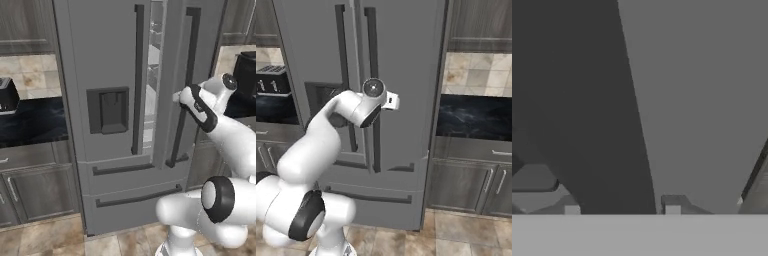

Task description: Retrieve the butter from the fridge and place it on a plate on the dining table. Then retrieve the butter knife by the fridge and place it near the plate.

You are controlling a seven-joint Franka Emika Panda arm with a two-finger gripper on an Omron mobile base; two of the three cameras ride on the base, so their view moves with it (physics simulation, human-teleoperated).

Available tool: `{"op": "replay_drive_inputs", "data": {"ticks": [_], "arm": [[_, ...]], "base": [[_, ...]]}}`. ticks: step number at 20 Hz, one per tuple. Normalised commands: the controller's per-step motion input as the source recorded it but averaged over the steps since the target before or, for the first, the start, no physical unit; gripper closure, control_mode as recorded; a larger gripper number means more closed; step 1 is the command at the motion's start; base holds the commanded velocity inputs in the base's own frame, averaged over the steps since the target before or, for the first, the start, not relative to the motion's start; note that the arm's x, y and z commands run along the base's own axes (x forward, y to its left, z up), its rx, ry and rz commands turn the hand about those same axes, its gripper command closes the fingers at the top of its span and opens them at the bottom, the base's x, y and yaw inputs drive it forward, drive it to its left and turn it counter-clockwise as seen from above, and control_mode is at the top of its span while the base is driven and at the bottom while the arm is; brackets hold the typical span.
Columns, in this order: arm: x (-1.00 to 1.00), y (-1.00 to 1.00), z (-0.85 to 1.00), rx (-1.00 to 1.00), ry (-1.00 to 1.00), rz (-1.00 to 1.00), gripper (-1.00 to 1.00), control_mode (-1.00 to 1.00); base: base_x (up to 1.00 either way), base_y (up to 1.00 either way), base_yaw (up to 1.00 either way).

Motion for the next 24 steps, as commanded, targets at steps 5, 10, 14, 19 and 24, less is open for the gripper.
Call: {"op": "replay_drive_inputs", "data": {"ticks": [5, 10, 14, 19, 24], "arm": [[-1.0, -1.0, 0.23, 0.22, 0.13, 0.03, 1.0, -1.0], [-1.0, -1.0, 0.05, 0.23, 0.02, 0.08, 1.0, -1.0], [-0.88, -0.52, 0.03, 0.11, -0.01, 0.02, 1.0, -1.0], [-0.66, 0.04, 0.0, -0.03, -0.01, 0.0, -1.0, -1.0], [-0.77, 0.63, 0.05, -0.23, 0.0, 0.0, -1.0, -1.0]], "base": [[0.0, 0.0, 0.0], [0.0, 0.0, 0.0], [0.0, 0.0, 0.0], [0.0, 0.0, 0.0], [0.0, 0.0, 0.0]]}}
